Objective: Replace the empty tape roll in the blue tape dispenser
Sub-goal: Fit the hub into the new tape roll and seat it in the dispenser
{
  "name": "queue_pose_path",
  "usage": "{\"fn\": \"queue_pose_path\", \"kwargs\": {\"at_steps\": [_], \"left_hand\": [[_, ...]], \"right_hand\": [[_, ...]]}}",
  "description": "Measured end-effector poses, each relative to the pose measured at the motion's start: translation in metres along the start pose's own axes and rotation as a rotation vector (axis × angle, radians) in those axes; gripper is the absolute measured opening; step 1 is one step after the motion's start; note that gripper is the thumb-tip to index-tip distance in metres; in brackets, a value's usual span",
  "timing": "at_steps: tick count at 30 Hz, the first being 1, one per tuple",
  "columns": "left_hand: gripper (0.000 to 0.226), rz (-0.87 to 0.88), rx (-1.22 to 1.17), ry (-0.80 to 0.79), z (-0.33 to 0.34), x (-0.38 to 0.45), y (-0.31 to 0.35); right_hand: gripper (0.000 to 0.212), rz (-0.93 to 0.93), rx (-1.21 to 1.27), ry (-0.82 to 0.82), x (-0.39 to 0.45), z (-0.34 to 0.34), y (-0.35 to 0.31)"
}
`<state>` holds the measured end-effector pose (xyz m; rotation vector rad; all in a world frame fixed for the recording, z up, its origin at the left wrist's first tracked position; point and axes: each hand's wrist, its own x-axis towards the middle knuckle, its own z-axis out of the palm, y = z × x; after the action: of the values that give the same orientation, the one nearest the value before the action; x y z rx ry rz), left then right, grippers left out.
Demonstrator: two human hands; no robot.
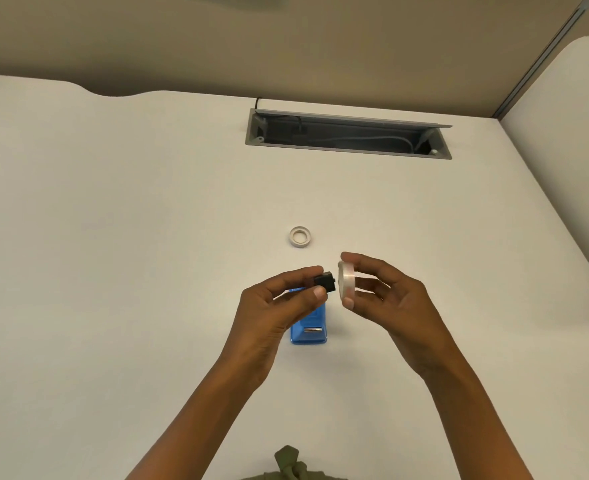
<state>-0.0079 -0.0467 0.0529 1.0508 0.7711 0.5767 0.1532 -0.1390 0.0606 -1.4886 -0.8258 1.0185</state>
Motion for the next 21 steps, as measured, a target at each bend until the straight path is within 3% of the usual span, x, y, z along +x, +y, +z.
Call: {"fn": "queue_pose_path", "kwargs": {"at_steps": [6,21], "left_hand": [[0.034,0.005,0.032,-0.025,0.003,-0.004,0.005],[0.024,-0.008,0.173,0.048,-0.002,-0.009,0.001]], "right_hand": [[0.054,-0.017,-0.003,-0.105,-0.004,0.006,-0.011],[0.054,-0.020,-0.077,-0.107,-0.005,0.013,-0.008]]}}
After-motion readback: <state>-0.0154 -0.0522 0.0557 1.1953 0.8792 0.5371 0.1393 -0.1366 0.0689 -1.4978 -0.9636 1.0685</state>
